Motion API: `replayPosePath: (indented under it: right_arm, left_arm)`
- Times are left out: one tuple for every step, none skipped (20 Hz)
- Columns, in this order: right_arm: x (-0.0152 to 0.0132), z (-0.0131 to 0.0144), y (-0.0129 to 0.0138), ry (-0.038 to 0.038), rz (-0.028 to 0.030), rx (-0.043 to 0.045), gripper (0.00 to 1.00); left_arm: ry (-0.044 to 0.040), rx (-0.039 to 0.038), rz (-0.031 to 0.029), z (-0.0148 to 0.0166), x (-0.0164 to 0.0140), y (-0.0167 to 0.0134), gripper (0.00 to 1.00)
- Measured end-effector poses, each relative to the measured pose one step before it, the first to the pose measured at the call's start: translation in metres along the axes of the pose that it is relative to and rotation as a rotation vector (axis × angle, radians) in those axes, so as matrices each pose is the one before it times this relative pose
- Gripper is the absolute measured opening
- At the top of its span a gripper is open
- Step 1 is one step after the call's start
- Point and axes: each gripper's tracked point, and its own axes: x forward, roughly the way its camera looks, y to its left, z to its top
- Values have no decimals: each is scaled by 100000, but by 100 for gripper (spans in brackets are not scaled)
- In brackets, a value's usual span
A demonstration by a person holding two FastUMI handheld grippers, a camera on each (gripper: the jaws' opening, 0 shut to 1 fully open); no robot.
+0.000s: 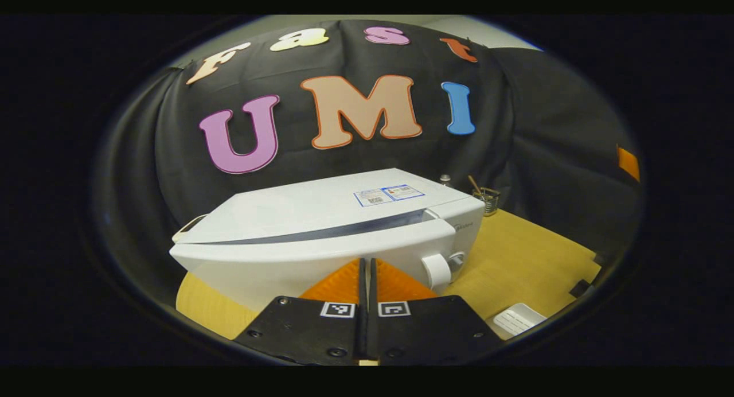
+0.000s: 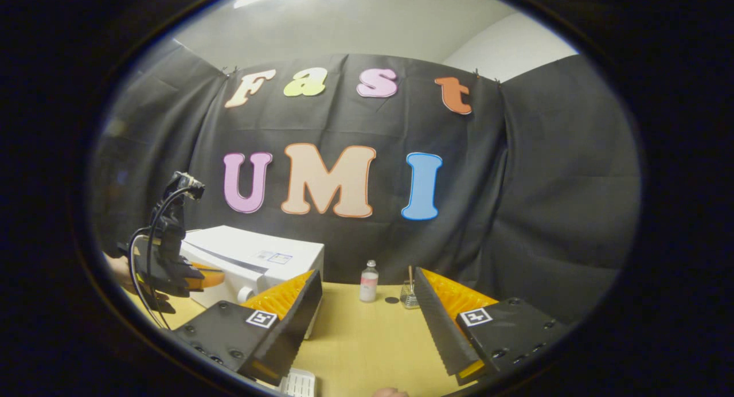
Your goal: Open the microwave oven with the left hand, put the food in, and close the microwave oven.
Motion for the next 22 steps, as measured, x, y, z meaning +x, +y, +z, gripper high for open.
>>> replayPosePath:
  right_arm:
    - [12, -63, -49, 264, -49, -395, 96]
    - [-14, -57, -72, 155, -79, -414, 96]
    - [-16, 48, -41, 80, -205, -216, 96]
    - [37, -50, -60, -19, -87, 39, 96]
    - [25, -6, -74, 41, -218, 76, 96]
    - [-20, -37, -94, -7, -148, 62, 96]
    - [7, 50, -37, -168, -210, 25, 96]
    - [44, -108, -71, 30, -252, 67, 96]
    - [14, 24, 14, 227, 24, 112, 96]
    - [15, -42, -23, -7, -92, 113, 97]
    - [36, 44, -9, -73, 193, 130, 96]
    - [90, -103, 24, 190, 424, 65, 99]
    - [61, -38, 33, 280, 278, -43, 97]
    - [112, -17, -12, -183, 259, 47, 99]
    - [80, 159, -1, -441, 159, 202, 96]
    - [121, 53, 80, -133, 289, 156, 96]
    - [66, -61, 64, 68, 395, 110, 96]
    - [82, -49, 93, 222, 432, -97, 97]
    - [57, -33, 49, 363, 299, -396, 97]
    - [78, 47, -6, 121, 301, -216, 96]
    - [-129, 197, 47, -304, 255, 57, 96]
    - [20, 54, -45, -52, 166, -207, 96]
  left_arm:
    - [3, -312, -284, -60, 214, -92, 0]
    - [193, -24, -63, 30, 388, -45, 1]
    - [20, 303, 381, -28, 276, 52, 1]
    - [-177, 107, 239, 222, 215, 50, 0]
    - [1153, -450, -471, -210, 247, -78, 2]
    - [381, -1690, -1344, 2, 54, -337, 0]
    - [-379, -687, -379, 53, 62, -183, 1]
    - [92, -162, -243, 44, 2, -77, 1]
    - [-39, 302, 228, -47, 22, 21, 1]
    - [-331, 362, 243, 117, 122, 74, 0]
    - [242, -37, 30, -58, 11, -37, 0]
    - [186, 205, 148, -47, -11, 28, 0]
    - [-997, -687, 242, 173, -15, 68, 0]
    - [-814, -1171, 283, 72, 105, -2, 1]
    - [435, -518, -399, -264, 35, -118, 0]
    - [520, -92, -1538, -37, 105, -412, 0]
    - [1002, 499, -1704, -183, 249, -498, 0]
    - [994, 966, -1294, -133, 174, -475, 1]
    - [-184, 1715, -970, 67, 23, -387, 0]
    - [-672, 1983, -728, 93, 89, -288, 1]
    - [-772, 1454, -708, 173, 123, -72, 0]
    - [-322, -318, -1790, 114, 256, -141, 1]
